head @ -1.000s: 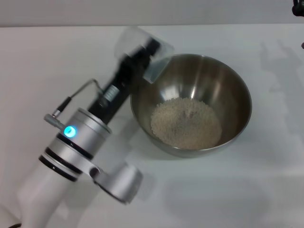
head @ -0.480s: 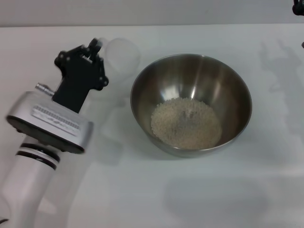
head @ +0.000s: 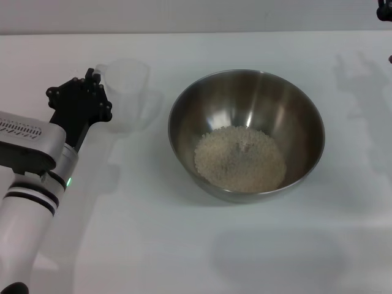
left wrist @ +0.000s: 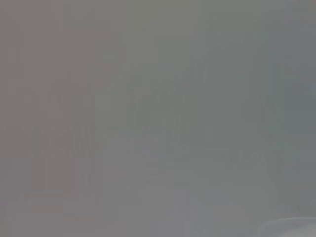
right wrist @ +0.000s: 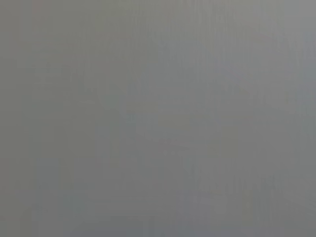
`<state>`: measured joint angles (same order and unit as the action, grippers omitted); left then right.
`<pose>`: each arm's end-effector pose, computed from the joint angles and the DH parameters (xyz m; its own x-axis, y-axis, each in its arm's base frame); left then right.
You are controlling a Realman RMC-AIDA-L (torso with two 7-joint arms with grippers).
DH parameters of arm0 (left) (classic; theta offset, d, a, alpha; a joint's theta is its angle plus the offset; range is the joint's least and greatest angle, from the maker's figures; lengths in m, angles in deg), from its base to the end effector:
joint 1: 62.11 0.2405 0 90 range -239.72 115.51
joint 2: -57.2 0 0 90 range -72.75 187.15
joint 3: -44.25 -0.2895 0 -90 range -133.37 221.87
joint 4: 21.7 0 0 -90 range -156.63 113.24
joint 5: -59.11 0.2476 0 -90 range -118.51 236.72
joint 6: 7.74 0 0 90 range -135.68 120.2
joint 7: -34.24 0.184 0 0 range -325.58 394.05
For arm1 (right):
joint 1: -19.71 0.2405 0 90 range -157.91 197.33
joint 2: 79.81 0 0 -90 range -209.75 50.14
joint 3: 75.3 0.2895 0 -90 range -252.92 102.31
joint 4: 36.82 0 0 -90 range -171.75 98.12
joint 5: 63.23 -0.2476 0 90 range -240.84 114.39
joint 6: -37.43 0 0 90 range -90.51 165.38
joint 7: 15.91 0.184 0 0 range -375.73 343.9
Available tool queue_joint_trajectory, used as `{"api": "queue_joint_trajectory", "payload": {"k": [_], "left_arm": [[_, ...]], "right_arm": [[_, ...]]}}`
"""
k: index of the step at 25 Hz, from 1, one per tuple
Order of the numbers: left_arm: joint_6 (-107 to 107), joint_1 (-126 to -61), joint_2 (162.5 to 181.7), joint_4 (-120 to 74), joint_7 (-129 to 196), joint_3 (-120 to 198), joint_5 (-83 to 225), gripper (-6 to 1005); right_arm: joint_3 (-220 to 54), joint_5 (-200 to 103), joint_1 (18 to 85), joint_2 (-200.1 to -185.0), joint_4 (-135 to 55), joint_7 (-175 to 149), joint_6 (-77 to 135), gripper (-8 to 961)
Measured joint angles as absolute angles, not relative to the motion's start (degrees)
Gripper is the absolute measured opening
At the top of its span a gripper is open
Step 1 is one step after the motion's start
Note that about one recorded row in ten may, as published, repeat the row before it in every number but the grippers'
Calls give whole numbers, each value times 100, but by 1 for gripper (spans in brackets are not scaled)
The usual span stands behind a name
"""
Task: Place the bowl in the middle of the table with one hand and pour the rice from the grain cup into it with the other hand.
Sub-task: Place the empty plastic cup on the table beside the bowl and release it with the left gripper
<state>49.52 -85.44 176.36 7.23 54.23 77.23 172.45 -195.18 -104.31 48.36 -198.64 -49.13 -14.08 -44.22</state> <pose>-0.3084 0.3942 -0.1289 0.8245 -0.0124 0.5657 0.5470 -0.2390 -0.8023 0.3008 0.4225 -0.0074 0.6640 0.4179 -0.6200 -0.6280 -0.1384 -0.7658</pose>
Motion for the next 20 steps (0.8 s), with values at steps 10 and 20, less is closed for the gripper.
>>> {"api": "queue_joint_trajectory", "payload": {"k": [10, 20], "left_arm": [[4374, -8643, 17638, 680, 5393, 7874, 17002, 30], [4203, -8663, 17638, 651, 5307, 7841, 16967, 31]], "right_arm": [[-19517, -10419, 4827, -19863, -4912, -1408, -4439, 457], [-19517, -10418, 4834, -19863, -4912, -1403, -4440, 457]]}}
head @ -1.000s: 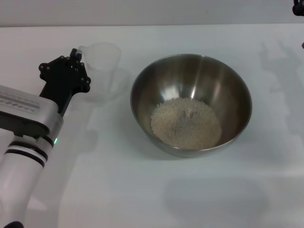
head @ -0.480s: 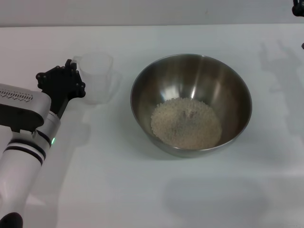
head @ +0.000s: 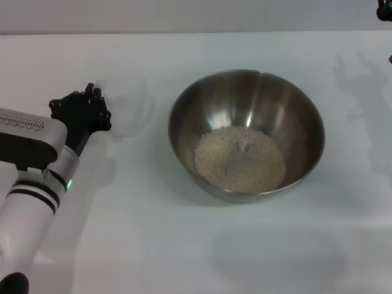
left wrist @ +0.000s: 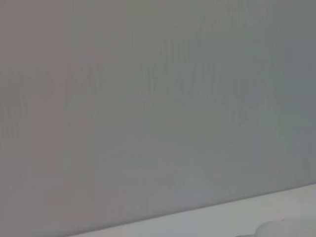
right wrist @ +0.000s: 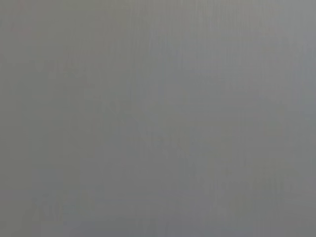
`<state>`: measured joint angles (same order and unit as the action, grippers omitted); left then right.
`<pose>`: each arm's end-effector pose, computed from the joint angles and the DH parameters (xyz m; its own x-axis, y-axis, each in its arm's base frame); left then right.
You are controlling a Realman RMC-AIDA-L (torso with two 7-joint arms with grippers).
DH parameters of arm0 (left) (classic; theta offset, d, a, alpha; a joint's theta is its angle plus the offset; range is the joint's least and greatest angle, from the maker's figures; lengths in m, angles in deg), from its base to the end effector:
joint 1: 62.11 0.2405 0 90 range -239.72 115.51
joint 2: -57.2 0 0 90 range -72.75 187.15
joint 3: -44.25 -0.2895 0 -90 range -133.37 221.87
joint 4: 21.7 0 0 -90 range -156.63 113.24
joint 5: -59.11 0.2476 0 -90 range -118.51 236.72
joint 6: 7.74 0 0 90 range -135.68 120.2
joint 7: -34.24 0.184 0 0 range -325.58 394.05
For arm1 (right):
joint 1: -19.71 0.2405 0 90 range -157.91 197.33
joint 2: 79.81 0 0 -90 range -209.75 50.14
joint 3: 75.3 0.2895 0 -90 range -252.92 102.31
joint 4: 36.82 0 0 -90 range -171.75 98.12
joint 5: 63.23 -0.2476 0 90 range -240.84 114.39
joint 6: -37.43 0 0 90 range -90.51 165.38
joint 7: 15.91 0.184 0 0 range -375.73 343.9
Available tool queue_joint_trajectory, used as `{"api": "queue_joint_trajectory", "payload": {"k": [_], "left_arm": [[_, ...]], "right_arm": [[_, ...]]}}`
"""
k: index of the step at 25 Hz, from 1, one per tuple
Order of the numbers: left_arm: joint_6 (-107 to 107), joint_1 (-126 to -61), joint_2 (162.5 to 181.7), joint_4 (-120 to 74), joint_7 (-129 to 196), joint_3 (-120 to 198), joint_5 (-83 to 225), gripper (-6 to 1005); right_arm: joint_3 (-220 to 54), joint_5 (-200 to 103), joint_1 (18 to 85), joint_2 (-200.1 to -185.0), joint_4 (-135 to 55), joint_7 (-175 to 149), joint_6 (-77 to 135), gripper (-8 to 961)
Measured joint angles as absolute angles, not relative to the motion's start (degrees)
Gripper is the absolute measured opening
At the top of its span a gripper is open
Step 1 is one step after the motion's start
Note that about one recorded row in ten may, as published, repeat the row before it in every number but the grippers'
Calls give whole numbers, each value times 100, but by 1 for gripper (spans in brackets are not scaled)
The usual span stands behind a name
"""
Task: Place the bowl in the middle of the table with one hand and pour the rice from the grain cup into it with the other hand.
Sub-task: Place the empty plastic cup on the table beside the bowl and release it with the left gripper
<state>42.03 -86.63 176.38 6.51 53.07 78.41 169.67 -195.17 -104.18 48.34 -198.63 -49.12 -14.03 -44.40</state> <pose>-0.3255 0.4018 -0.1388 0.8116 0.1176 0.5723 0.5828 -0.2316 -0.7789 0.3004 0.4221 -0.0073 0.6628 0.4203 -0.6197 -0.6273 -0.1402 -0.7660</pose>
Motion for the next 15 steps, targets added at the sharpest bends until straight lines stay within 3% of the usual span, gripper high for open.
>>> {"api": "queue_joint_trajectory", "payload": {"k": [5, 15], "left_arm": [[4171, -8651, 17638, 583, 5143, 7822, 17001, 31], [4382, -8419, 17612, 648, 5138, 7754, 17066, 209]], "right_arm": [[-19517, -10418, 4836, -19863, -4912, -1402, -4440, 458], [-19518, -10418, 4829, -19864, -4912, -1404, -4439, 458]]}}
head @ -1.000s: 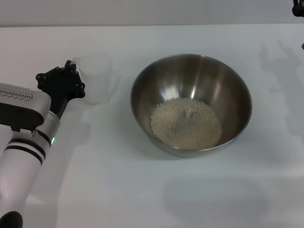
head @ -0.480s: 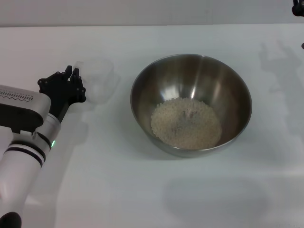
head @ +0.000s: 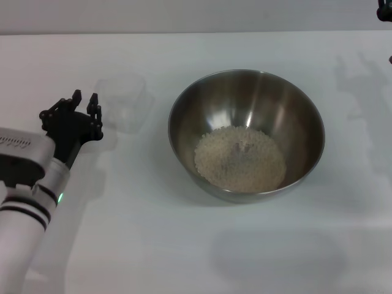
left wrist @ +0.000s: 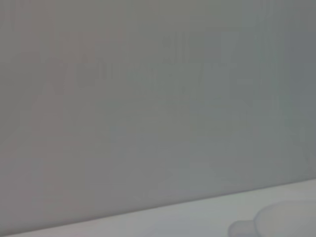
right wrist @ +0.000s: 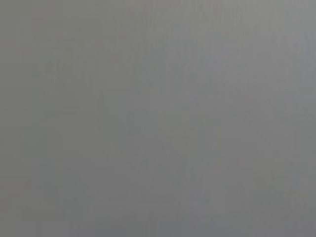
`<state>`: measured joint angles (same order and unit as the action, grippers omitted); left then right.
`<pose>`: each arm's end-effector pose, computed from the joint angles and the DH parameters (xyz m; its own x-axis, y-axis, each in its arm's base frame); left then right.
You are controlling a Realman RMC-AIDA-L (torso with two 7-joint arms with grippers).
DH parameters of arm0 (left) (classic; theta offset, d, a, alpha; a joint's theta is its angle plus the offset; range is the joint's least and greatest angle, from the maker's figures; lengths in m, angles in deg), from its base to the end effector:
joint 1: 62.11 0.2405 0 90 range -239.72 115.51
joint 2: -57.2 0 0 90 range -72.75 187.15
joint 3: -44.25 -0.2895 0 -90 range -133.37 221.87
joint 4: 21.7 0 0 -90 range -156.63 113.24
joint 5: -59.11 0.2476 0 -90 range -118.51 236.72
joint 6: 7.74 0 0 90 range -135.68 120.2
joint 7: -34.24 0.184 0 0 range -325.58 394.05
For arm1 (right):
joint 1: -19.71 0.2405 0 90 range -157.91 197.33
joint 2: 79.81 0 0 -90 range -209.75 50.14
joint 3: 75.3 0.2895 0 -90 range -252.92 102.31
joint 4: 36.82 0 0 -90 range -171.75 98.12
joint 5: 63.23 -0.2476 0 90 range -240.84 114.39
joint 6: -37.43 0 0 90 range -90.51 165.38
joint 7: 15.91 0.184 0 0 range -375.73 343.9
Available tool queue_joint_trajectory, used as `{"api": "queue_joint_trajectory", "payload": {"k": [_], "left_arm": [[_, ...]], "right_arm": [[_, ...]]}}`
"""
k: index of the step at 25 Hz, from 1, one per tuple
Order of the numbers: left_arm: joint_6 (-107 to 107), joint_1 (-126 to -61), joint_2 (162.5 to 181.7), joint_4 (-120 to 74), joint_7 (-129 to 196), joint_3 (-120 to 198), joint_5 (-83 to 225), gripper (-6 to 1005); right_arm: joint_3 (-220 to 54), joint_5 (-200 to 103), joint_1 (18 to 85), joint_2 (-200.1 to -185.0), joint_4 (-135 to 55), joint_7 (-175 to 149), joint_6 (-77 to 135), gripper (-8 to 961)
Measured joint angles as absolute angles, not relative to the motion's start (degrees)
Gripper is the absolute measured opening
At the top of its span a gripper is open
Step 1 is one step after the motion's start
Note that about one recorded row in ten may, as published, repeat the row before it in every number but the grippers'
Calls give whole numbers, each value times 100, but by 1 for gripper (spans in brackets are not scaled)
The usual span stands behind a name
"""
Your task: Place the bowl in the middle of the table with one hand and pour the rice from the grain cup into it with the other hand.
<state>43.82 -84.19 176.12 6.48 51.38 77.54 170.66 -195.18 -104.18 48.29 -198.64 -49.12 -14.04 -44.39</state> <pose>-0.3378 0.3868 -0.1365 0.8008 0.1236 0.5860 0.5980 -0.2195 -0.7709 0.3007 0.4218 -0.0074 0.6632 0.4196 -0.6198 -0.6274 -0.1398 -0.7660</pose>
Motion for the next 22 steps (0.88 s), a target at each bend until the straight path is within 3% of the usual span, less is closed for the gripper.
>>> {"api": "queue_joint_trajectory", "payload": {"k": [11, 14, 22], "left_arm": [[5937, -7730, 17600, 766, 4355, 7702, 17585, 293], [6208, -7705, 17591, 693, 4111, 7644, 17620, 491], [7010, -7683, 17608, 494, 3893, 7510, 17626, 721]], "right_arm": [[-19519, -10455, 4502, -19916, -4866, -1378, -4428, 457], [-19534, -10442, 4404, -19928, -4865, -1283, -4428, 457], [-19586, -10419, 4269, -19927, -4406, -83, -4184, 457]]}}
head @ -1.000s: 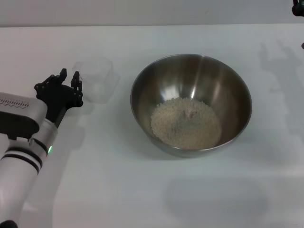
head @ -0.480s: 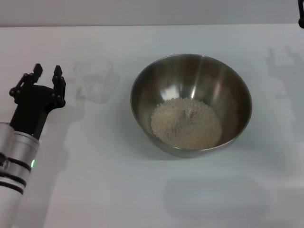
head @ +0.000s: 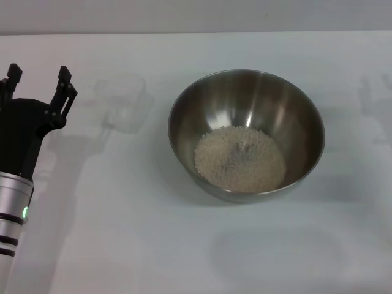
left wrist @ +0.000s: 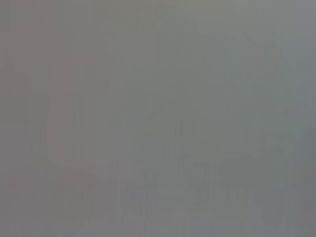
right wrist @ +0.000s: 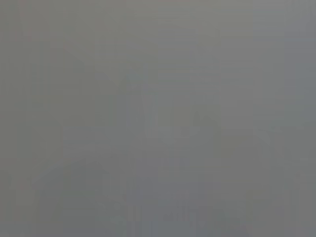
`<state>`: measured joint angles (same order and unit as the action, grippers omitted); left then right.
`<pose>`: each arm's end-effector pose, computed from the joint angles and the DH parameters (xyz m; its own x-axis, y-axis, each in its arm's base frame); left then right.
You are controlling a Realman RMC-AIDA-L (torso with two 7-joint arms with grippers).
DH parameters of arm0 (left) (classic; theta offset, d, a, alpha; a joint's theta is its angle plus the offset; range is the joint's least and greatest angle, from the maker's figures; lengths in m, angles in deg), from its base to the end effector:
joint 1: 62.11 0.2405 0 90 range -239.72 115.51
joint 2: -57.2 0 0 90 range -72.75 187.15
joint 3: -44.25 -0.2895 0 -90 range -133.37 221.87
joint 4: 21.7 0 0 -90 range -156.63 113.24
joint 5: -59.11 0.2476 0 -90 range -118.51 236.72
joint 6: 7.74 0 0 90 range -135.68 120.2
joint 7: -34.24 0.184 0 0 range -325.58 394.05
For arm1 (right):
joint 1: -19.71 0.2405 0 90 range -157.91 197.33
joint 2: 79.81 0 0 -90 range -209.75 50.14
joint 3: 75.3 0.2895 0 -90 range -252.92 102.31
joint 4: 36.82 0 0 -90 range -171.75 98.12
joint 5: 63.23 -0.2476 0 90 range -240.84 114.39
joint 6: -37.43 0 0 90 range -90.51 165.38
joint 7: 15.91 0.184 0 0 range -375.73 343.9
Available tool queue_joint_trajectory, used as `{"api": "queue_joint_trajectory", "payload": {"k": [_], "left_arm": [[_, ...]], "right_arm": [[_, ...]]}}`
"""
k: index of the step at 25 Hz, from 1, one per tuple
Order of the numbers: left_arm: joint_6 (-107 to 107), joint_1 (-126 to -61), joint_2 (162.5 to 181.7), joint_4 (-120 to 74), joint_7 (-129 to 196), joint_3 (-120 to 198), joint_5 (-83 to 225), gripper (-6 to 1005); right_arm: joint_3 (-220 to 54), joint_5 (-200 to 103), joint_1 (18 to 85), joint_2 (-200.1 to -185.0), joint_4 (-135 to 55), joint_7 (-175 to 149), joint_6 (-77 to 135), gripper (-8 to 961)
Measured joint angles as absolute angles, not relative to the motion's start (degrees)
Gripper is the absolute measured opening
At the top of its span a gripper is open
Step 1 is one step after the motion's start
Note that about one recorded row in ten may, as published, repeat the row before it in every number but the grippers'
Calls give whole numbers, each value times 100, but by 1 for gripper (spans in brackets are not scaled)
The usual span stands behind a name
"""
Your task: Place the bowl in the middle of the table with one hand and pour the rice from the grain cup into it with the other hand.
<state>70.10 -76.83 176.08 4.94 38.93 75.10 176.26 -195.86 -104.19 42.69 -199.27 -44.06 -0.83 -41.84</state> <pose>-0.3270 0.3350 -0.0850 0.6463 -0.1888 0.7394 0.7198 -0.1709 -0.6728 0.3683 0.3815 -0.0178 0.6035 0.2264 -0.7646 -0.7623 -0.1173 -0.6365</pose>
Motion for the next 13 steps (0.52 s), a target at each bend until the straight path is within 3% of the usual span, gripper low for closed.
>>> {"api": "queue_joint_trajectory", "payload": {"k": [4, 9, 13], "left_arm": [[7078, -7722, 17605, 467, 3880, 7514, 17627, 788], [7082, -7853, 17605, 308, 3624, 7510, 17627, 871], [7075, -7895, 17610, 256, 3579, 7510, 17627, 871]], "right_arm": [[-19574, -10416, 4217, -19929, -4296, -10, -4007, 458], [-19531, -10414, 4177, -19936, -4284, -4, -4008, 556], [-19528, -10415, 4205, -19934, -4295, -31, -3985, 595]]}}
